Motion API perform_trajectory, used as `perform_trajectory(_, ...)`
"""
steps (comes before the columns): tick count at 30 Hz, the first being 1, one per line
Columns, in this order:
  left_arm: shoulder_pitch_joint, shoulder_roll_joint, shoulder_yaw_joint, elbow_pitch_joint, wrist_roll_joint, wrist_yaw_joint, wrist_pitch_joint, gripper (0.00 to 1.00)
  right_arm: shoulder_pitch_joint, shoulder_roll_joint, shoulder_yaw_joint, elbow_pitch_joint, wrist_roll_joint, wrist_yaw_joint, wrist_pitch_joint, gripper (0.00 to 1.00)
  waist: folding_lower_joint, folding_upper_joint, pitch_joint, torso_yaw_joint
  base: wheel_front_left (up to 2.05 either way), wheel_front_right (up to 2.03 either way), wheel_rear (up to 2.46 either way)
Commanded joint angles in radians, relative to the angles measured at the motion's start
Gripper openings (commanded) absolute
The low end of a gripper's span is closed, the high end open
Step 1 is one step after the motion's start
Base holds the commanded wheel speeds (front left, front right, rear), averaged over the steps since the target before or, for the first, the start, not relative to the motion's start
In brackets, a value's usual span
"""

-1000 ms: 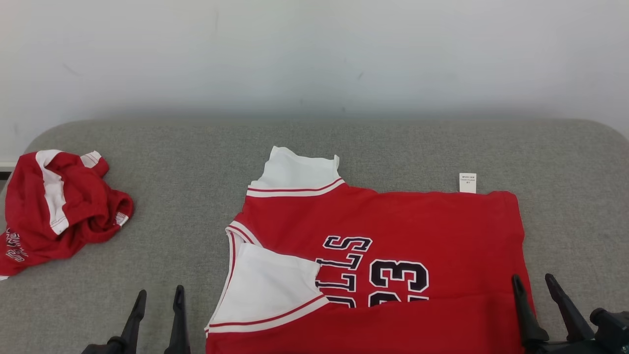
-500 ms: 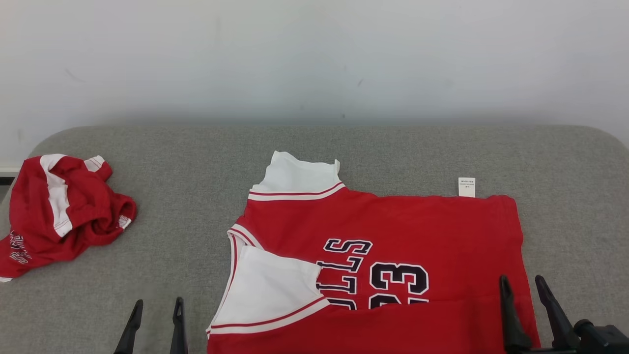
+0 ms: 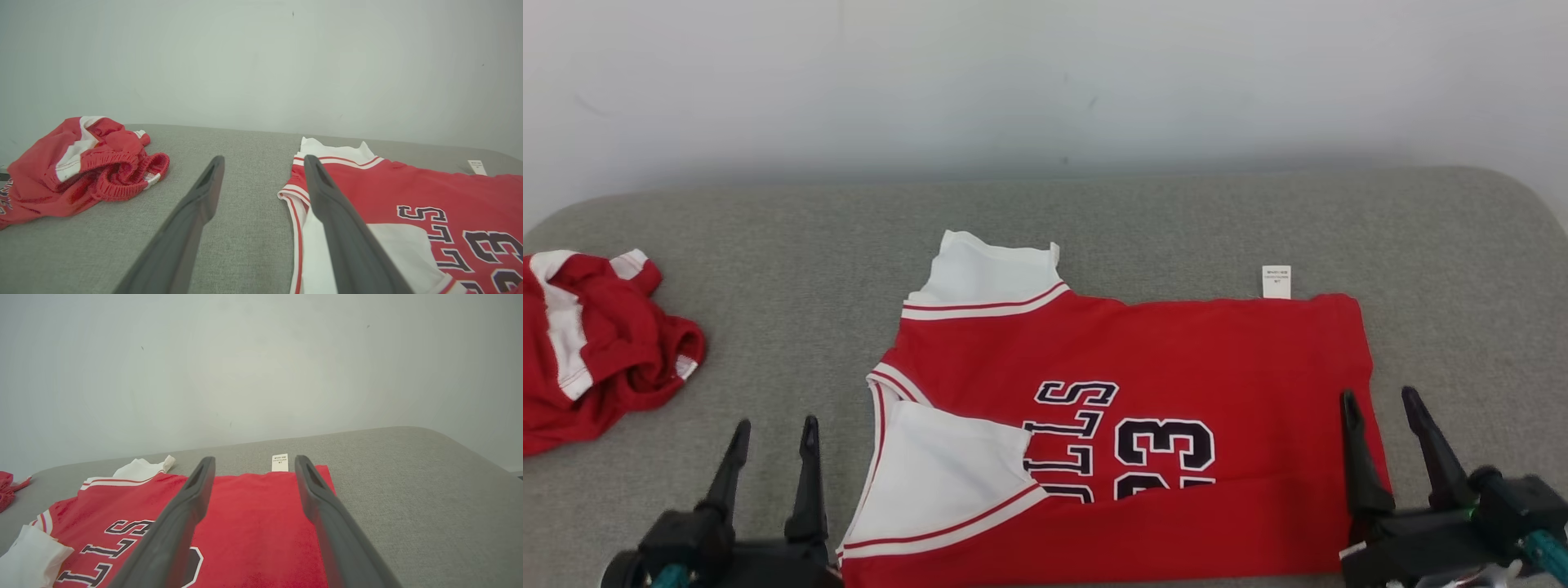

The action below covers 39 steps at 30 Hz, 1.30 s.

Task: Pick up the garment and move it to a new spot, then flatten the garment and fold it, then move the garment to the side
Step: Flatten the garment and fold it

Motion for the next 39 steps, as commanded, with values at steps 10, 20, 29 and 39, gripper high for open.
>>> perform_trajectory(10,-0.396,0.213,-0.163,0.201,-0.145,0.001,0.062,1.00,-0.316,-0.049,0.107,0.183,0.027,0.000,-0.002,1.00,0.0000,-0.0001,0.179,-0.186,0.00,0.00,0.00)
perform_trajectory(20,-0.754,0.385,-0.323,0.343,-0.354,0.001,0.288,1.00,-0.599,-0.021,0.196,0.368,0.058,0.000,-0.002,1.00,0.0000,-0.0001,0.304,-0.277,0.00,0.00,0.00)
perform_trajectory(29,-0.894,0.440,-0.400,0.495,-0.420,0.001,0.385,1.00,-0.672,0.002,0.232,0.385,0.084,0.000,-0.002,1.00,0.0000,-0.0001,0.367,-0.331,0.00,0.00,0.00)
perform_trajectory(39,-0.946,0.435,-0.436,0.616,-0.419,0.001,0.411,1.00,-0.678,-0.004,0.231,0.386,0.090,0.000,-0.002,1.00,0.0000,-0.0001,0.396,-0.341,0.00,0.00,0.00)
